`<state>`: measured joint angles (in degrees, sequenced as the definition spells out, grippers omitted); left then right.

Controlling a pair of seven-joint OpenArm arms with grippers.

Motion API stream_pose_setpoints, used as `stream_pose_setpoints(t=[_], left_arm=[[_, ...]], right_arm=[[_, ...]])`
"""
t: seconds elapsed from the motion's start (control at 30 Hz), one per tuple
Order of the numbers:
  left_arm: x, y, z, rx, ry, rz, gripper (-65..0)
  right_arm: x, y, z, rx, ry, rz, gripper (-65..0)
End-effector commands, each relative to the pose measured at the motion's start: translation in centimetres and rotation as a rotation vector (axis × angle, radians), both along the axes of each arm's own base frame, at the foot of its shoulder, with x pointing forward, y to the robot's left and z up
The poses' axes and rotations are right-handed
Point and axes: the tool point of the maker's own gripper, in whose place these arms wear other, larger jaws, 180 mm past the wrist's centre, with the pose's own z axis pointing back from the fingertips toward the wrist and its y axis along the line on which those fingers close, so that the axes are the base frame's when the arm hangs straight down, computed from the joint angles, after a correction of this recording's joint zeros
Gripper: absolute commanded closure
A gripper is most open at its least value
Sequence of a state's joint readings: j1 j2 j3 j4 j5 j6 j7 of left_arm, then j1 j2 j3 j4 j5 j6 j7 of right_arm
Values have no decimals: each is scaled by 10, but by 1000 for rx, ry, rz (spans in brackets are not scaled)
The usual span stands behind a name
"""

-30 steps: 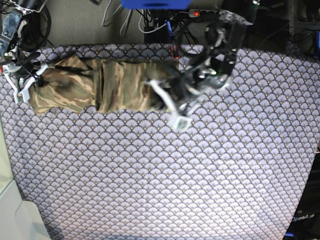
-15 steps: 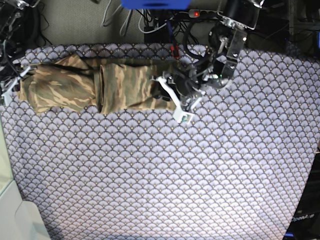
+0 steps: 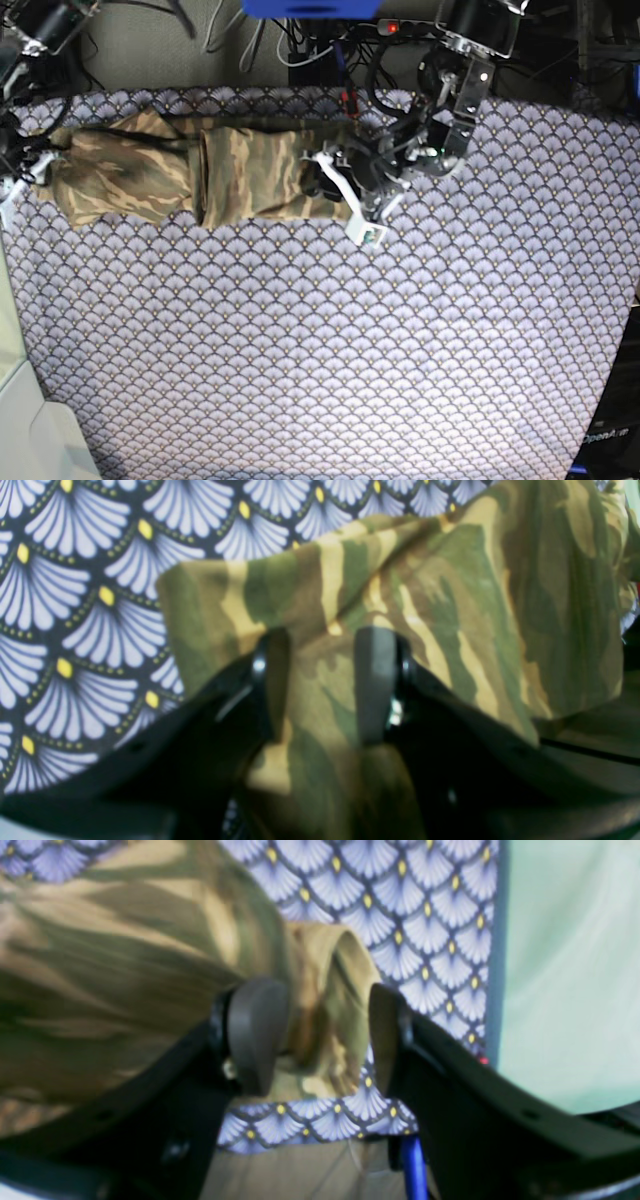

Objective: Fold the T-shirt properly
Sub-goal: 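Press the folded end down with the left gripper while the right holds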

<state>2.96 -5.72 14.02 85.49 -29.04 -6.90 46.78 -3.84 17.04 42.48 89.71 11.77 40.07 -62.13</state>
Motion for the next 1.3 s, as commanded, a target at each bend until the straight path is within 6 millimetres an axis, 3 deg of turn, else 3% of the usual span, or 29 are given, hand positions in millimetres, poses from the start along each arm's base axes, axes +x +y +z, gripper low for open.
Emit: stream_pose_setpoints(t=[0.0,0.27,0.77,0.93,1.03,1.27], left_arm=[[-4,7,-5,45,28,-7,-235],[-3,6,-5,46,32,-11,-235],[-2,5,-4,43,30,-11,-235],[-2,4,-4,42,30,-11,-235],[-2,4,-4,42,30,-11,-235],[-4,5,-5,43,33,-11,-235]], right_arm=[[3,-14,9,-28,-13,-4,-313],[3,-37,5,-19,22,-32,-313],[14,-34,15,22,-39,-15,-320],[17,-24,23,148,-105,8,-416],[20,-21,28,240,-128,11,-430],[11,-25,6,361,-110,-48,-432]])
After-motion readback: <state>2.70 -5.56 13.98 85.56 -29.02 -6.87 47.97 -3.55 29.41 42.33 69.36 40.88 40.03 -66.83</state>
